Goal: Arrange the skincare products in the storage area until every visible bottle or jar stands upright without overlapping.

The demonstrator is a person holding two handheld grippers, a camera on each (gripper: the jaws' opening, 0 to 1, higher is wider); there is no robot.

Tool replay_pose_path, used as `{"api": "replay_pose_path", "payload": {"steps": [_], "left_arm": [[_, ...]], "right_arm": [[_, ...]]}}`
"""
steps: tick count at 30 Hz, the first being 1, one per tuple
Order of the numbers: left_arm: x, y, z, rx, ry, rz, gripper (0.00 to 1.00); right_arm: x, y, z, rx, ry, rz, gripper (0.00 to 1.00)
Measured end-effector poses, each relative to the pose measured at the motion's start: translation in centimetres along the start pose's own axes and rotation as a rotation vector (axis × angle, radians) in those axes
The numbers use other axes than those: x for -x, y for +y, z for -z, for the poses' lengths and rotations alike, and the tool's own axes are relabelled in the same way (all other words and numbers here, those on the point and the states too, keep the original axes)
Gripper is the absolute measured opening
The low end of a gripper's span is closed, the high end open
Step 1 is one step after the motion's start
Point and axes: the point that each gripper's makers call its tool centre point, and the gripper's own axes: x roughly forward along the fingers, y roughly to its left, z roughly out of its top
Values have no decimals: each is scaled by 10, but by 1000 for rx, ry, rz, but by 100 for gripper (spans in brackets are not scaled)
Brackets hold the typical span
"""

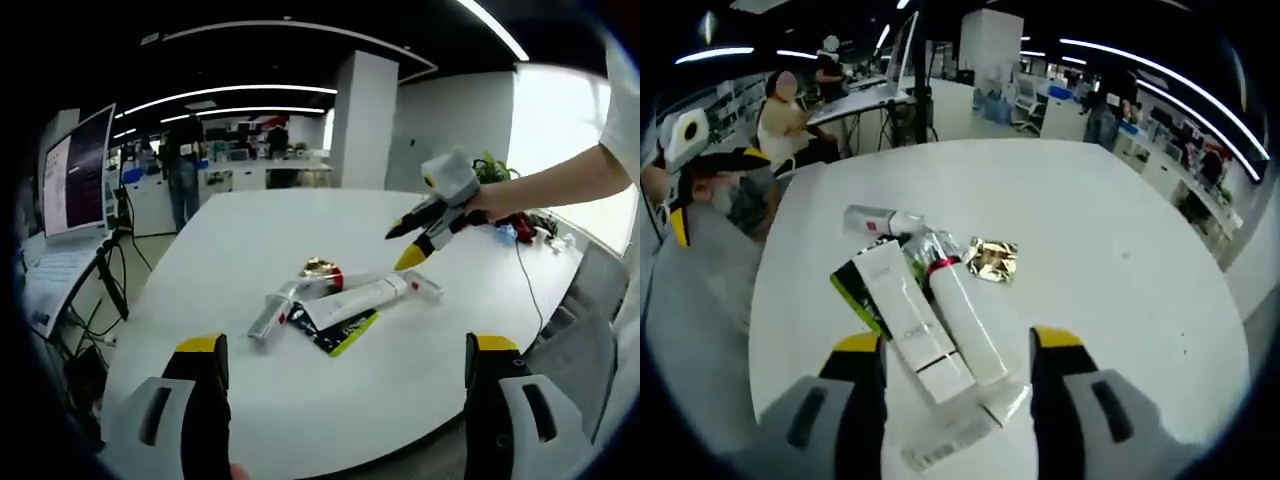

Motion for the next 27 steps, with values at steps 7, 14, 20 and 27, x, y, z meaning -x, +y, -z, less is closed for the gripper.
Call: {"api": "replay_pose_path", "payload": {"steps": [7, 14, 20, 27], "left_arm": [[1, 3, 0, 12, -2, -14, 97], [1, 5, 1, 20, 1, -22, 97], [1, 5, 0, 26, 2, -25, 97], [1, 7, -1, 37, -2, -37, 97]], "right_arm": [[-26, -2, -4, 22, 65, -50, 51], [-49, -1, -11, 75, 111, -81, 46], [-65, 2, -13, 73, 146, -108, 42], [-83, 10, -15, 103, 197, -148, 36]]}}
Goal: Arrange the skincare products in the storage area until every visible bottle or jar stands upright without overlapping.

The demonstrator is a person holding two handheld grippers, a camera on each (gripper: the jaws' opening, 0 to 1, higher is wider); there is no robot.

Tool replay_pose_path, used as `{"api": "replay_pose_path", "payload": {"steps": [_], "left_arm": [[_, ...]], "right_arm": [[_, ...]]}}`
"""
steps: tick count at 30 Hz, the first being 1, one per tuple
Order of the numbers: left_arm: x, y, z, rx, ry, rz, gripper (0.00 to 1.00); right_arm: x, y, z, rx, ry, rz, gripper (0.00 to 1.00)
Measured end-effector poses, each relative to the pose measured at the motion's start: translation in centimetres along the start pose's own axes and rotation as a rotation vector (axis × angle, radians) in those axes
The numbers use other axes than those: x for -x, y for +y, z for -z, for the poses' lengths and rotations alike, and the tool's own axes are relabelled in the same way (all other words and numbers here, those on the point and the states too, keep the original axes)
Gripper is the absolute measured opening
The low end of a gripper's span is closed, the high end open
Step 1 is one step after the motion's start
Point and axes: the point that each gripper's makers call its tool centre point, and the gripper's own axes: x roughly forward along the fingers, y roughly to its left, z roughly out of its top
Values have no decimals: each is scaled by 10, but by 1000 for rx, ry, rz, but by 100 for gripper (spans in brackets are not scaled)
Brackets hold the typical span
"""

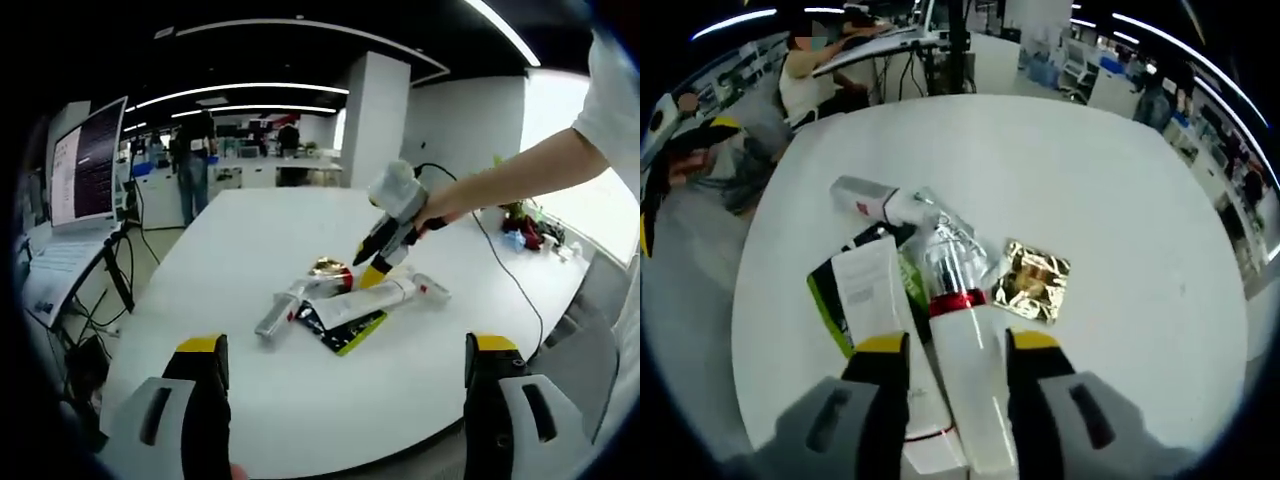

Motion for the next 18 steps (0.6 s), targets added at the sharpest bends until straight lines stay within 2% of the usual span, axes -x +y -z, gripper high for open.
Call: {"api": "replay_pose_path", "payload": {"steps": [3, 11, 18], "left_arm": [[0, 0, 0, 3, -1, -2, 97], [1, 1, 0, 11, -2, -12, 97], [0, 1, -2, 12, -2, -12, 97]], "right_arm": [[-7, -2, -4, 12, 32, -6, 35], [-20, -4, 1, 84, 131, -20, 30], [-27, -3, 4, 117, 183, -15, 31]]}}
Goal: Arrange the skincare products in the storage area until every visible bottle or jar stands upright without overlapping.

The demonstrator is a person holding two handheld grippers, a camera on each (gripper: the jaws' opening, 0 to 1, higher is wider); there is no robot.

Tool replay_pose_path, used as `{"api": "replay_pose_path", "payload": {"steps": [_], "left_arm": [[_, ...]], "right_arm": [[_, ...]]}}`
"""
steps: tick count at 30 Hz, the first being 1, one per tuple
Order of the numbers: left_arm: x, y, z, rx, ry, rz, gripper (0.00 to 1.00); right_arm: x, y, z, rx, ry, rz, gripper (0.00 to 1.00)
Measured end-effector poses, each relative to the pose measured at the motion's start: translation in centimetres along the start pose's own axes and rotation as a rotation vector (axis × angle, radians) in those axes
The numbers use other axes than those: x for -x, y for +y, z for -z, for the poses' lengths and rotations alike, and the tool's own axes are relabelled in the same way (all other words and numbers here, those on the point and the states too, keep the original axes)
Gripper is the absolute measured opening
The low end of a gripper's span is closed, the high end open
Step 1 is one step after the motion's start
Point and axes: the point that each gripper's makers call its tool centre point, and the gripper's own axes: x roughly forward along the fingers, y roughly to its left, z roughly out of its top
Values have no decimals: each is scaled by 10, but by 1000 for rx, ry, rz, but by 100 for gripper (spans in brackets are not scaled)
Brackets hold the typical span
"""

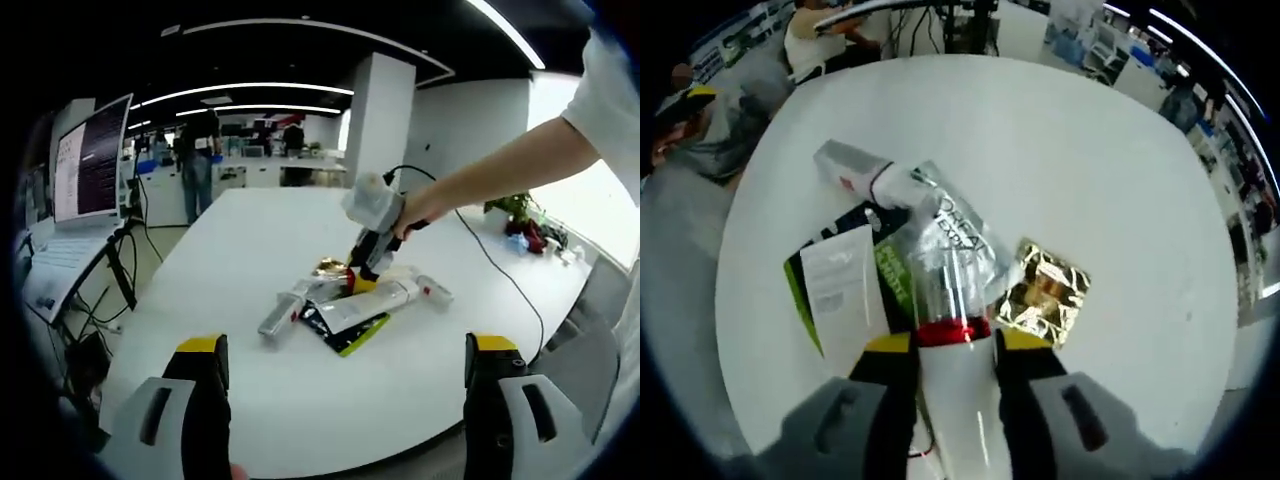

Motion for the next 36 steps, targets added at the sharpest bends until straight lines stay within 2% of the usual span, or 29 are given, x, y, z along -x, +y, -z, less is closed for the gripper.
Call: {"api": "replay_pose_path", "payload": {"steps": [6, 11, 18, 23, 27, 28, 36], "left_arm": [[0, 0, 0, -3, 2, 2, 96], [0, 1, 0, -3, 1, 1, 96], [0, 5, 1, 4, -5, -1, 96], [1, 4, 1, -7, -5, 2, 96], [1, 1, 0, -17, -5, 4, 96], [1, 1, 0, -21, -6, 4, 96], [1, -4, 1, -36, 2, 17, 95]], "right_arm": [[0, -1, 1, 18, 8, -12, 30], [1, 1, 0, 68, -17, -7, 29], [8, 4, 1, 80, -43, -10, 29], [23, 5, 0, 64, -103, 6, 29], [38, 3, -2, 40, -175, 25, 28], [43, 4, -2, 30, -205, 24, 28], [73, -4, 7, -81, -307, 65, 28]]}}
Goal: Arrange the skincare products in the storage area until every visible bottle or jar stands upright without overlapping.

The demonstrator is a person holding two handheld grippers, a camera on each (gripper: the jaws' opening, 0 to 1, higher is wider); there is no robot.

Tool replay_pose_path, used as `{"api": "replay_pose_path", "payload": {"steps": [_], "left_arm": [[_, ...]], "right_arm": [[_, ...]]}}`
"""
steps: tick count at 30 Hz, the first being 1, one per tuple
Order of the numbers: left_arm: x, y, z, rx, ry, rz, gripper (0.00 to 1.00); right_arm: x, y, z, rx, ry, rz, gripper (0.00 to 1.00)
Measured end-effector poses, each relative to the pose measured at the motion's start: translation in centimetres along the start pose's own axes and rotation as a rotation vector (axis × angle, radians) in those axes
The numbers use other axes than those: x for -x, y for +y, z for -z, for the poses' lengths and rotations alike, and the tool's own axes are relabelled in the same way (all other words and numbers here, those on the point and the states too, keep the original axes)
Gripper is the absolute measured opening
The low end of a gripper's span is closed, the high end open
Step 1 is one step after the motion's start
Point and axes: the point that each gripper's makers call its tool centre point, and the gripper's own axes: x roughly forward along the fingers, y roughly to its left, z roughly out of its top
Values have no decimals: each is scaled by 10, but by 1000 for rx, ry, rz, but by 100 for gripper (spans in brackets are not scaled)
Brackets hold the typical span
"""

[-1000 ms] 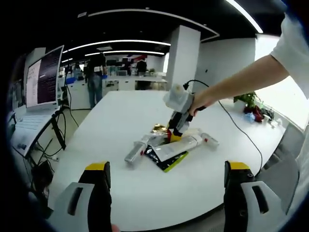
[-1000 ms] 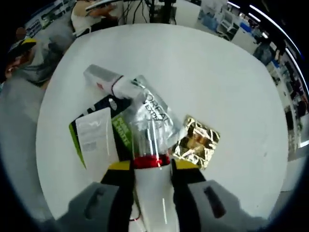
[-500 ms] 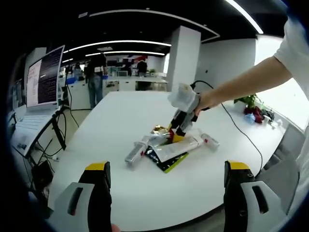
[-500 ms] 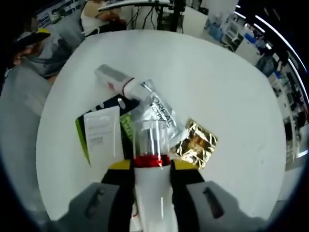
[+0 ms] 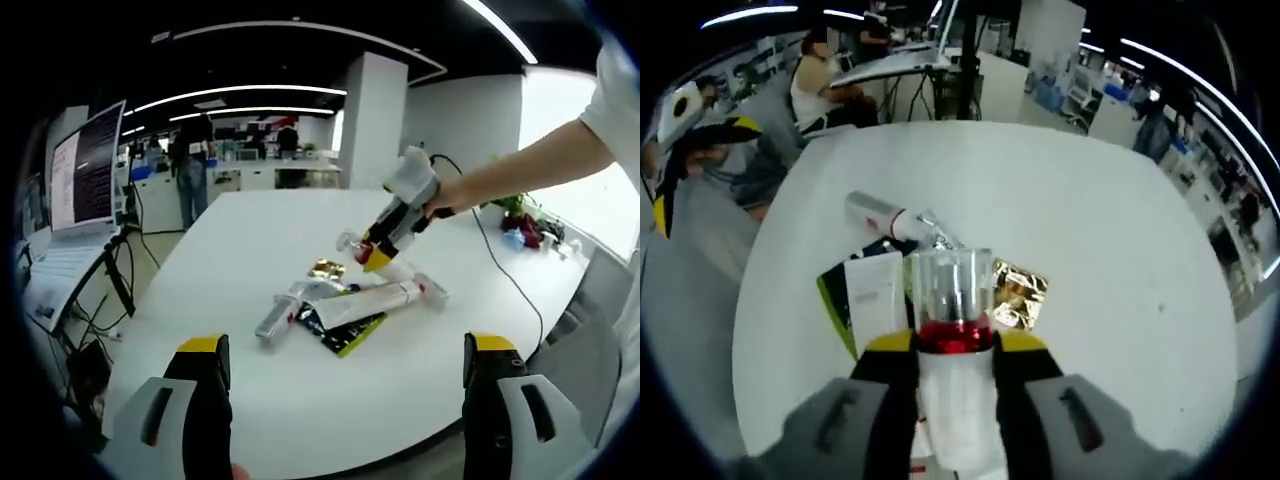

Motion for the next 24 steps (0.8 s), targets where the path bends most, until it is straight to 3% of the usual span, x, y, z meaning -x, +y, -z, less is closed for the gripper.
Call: {"api": "replay_pose_path", "payload": {"steps": [5, 10, 18, 24], "left_arm": [[-1, -3, 1, -23, 9, 6, 95], [-1, -5, 1, -42, 15, 9, 95], [-1, -9, 2, -82, 23, 18, 95], [-2, -14, 5, -114, 38, 37, 95]], "right_arm": [[16, -2, 2, -22, -34, 21, 28], [33, -5, 2, -99, -111, 49, 28], [52, 6, 12, -169, -176, 74, 27], [70, 18, 2, -315, -332, 75, 27]]}}
